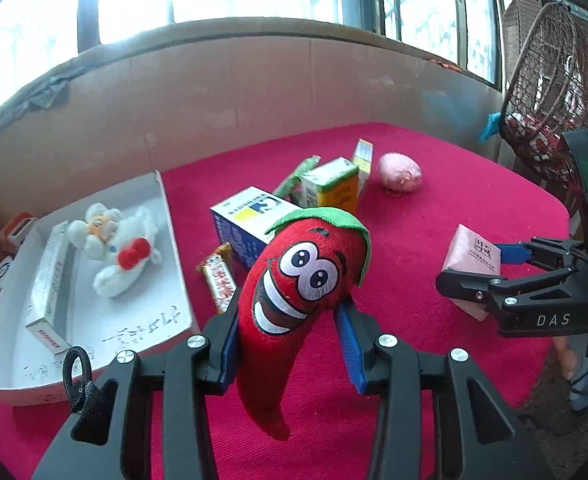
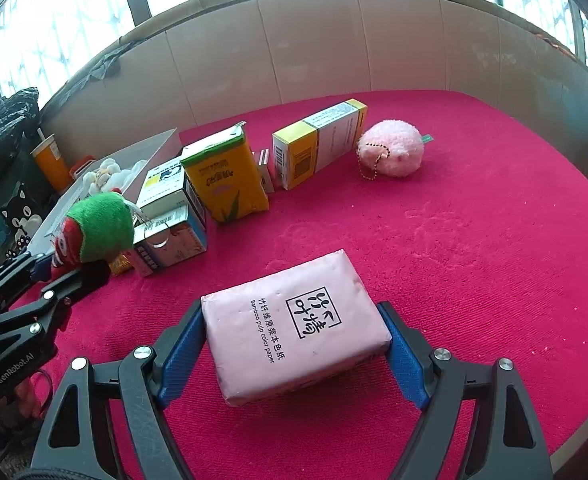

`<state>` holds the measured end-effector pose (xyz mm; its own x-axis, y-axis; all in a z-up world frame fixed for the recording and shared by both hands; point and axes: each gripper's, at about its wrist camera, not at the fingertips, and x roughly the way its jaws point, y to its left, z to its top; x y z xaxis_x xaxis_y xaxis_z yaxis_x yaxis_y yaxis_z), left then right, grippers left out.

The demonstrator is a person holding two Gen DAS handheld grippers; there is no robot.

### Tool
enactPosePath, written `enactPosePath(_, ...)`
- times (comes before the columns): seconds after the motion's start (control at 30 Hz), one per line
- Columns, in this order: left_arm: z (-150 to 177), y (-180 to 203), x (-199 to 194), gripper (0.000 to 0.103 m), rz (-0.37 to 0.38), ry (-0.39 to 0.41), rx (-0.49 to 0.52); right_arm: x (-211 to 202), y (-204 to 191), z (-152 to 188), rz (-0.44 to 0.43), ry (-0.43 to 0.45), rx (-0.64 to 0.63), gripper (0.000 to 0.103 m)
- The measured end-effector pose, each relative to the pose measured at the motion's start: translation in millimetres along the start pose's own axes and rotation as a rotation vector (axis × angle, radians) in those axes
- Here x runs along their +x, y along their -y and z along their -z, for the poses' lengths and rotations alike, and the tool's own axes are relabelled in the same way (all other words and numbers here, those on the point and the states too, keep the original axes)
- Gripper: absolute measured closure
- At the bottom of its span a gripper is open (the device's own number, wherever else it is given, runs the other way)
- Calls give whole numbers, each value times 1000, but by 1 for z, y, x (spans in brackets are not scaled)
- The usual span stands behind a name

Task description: Organize objects

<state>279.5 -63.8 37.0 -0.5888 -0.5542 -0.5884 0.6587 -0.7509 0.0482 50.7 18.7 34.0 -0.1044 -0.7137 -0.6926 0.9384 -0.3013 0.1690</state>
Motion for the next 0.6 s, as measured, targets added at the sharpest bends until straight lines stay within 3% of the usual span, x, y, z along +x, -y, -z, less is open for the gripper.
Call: enactPosePath(0.6, 4, -6, -22, 61, -44, 78, -33, -5, 0, 1, 8, 8, 2, 16)
